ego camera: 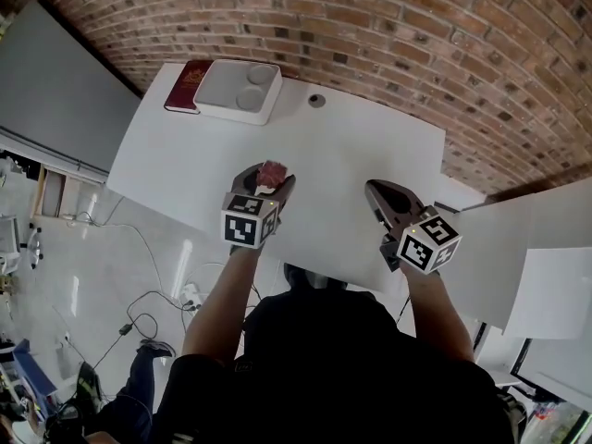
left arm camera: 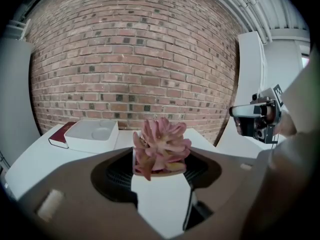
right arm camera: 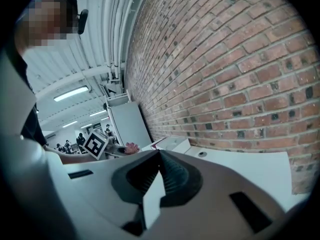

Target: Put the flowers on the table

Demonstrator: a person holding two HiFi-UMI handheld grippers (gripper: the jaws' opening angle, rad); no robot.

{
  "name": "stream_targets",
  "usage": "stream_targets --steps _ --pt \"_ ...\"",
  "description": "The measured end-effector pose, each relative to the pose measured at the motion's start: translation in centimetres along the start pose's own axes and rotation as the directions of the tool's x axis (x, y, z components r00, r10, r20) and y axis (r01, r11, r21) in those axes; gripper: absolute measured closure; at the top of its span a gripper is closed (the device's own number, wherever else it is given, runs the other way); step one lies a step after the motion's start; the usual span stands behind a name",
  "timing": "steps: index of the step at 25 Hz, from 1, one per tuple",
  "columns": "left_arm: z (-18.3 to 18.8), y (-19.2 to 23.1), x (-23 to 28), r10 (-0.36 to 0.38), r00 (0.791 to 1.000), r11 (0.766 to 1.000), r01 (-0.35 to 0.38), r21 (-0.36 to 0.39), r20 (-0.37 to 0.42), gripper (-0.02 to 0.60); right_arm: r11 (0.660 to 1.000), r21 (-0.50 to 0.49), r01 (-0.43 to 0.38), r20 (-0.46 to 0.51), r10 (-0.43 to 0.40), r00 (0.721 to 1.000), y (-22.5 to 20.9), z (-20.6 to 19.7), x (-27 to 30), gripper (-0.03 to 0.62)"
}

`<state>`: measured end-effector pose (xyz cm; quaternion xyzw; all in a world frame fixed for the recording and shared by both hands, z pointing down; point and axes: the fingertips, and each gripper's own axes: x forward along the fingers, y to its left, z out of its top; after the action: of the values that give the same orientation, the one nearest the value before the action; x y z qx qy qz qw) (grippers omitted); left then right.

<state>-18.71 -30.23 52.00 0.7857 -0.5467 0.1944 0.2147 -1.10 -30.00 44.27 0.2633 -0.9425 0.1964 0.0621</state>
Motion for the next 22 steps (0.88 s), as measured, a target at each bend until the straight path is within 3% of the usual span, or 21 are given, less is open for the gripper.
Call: stream_targets --steps 13,22 --pt "-2.2 0.4 7.1 -0.072 0.992 0.996 0.066 -0.063 -0.099 0.307 0.999 0.029 0.039 -0.046 -0.038 0.998 -2.5 -1.2 0.4 0.588" --pt "-6.1 0.6 12.6 -0.087 0.973 0.996 0.076 -0.055 -0.214 0.307 0.997 0.049 0.060 -0.076 -0.056 0.996 -3.8 -2.0 0.6 0.588"
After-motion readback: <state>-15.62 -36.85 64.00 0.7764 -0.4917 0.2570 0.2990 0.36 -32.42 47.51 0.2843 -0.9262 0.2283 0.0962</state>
